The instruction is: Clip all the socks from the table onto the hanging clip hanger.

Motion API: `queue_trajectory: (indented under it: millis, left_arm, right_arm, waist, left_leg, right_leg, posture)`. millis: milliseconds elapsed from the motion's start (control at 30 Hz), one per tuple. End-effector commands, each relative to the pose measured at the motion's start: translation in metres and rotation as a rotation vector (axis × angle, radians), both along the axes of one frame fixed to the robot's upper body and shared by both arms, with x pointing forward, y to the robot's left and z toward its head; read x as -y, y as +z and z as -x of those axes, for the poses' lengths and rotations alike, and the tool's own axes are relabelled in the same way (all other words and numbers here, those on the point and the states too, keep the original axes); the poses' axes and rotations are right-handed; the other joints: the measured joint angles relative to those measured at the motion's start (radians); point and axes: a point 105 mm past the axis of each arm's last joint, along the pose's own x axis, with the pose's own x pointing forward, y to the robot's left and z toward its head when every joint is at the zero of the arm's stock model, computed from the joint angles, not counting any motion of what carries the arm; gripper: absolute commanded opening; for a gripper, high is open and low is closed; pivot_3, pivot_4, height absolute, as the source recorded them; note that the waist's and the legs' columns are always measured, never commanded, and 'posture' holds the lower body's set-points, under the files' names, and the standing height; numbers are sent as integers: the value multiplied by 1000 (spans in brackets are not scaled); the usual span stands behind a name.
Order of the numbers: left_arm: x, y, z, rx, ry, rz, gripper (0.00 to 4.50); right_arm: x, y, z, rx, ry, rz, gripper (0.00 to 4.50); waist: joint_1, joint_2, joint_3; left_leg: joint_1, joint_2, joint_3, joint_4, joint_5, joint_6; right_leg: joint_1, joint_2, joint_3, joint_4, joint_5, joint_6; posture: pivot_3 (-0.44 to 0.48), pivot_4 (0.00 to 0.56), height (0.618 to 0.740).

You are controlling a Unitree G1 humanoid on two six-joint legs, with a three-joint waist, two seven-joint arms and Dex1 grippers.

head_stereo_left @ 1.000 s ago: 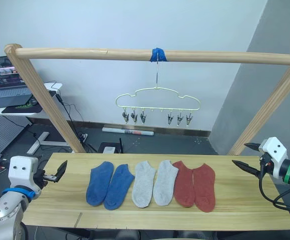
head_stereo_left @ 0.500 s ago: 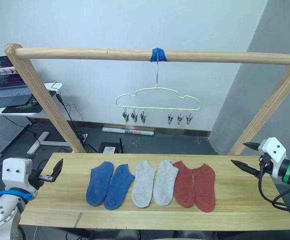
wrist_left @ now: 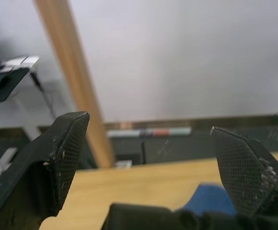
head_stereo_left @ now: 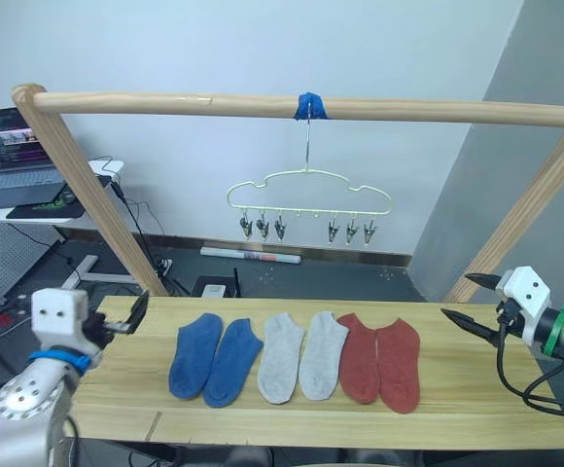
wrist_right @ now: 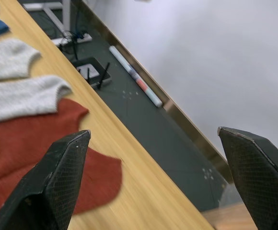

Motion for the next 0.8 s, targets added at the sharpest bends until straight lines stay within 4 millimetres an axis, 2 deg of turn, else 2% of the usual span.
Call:
queue_trajectory:
  millis: [33, 133, 200, 367, 400, 433, 533, 600, 800]
  left_arm:
    - [20, 22, -13, 97, -18, 1, 4500]
    - [31, 30, -23, 159, -5, -3, 4500]
    - [48, 31, -32, 157, -46, 40, 4500]
    - [72, 34, -42, 144, -142, 76, 4500]
    - [77, 34, -45, 140, -166, 93, 4500]
    - [79, 35, -47, 138, -180, 104, 4500]
    - [84, 35, -54, 124, -197, 165, 4500]
    - [88, 35, -54, 105, -221, 198, 4500]
    - [96, 49, -53, 139, -259, 220, 4500]
  right_arm:
    - [-18, 29, 1, 68, 37, -57, 4464]
    - [-37, 41, 4, 88, 71, -89, 4464]
    - [-61, 55, 8, 96, 121, -150, 4464]
    - [-99, 78, 17, 132, 206, -225, 4464]
    - [-108, 88, 16, 186, 211, -242, 4464]
    - [-114, 94, 15, 223, 208, -254, 4464]
    - [-139, 109, 20, 235, 273, -350, 4464]
    - [-146, 112, 25, 218, 307, -369, 4464]
    - [-151, 114, 34, 134, 378, -405, 4464]
  waist:
    - [-11, 1, 3]
    - [-21, 1, 8]
    - [-23, 0, 19]
    - [-43, -2, 49]
    - [-46, -4, 59]
    - [-49, -5, 71]
    - [-57, -5, 95]
    - [-64, -6, 113]
    - [-72, -9, 168]
  left_leg:
    - [0, 0, 0, 0, 0, 0]
    - [0, 0, 0, 0, 0, 0]
    - [-1, 0, 0, 0, 0, 0]
    - [-2, 0, 0, 0, 0, 0]
    - [-3, 1, 0, 0, 0, 0]
    - [-3, 0, 1, 0, 0, 0]
    - [-12, 1, 2, 1, 0, 0]
    - [-18, 1, 3, 2, 0, 0]
    - [-24, 1, 9, 2, -1, 1]
  right_leg:
    - [0, 0, 0, 0, 0, 0]
    - [0, 0, 0, 0, 0, 0]
    - [0, 0, 1, 0, 0, 1]
    - [-2, 1, 1, 0, 1, 1]
    - [-3, 1, 1, -1, 1, 1]
    - [-4, 1, 2, 0, 2, 4]
    - [-14, 3, 5, 1, 5, 9]
    - [-19, 3, 6, 1, 6, 10]
    - [-27, 2, 15, 1, 9, 5]
  posture:
    - [-80, 25, 740]
    - [-99, 41, 740]
    - [-127, 75, 740]
    - [-152, 105, 740]
    - [-172, 141, 740]
    - [-172, 141, 740]
    - [-206, 193, 740]
    - [-218, 228, 740]
    - [-222, 278, 740]
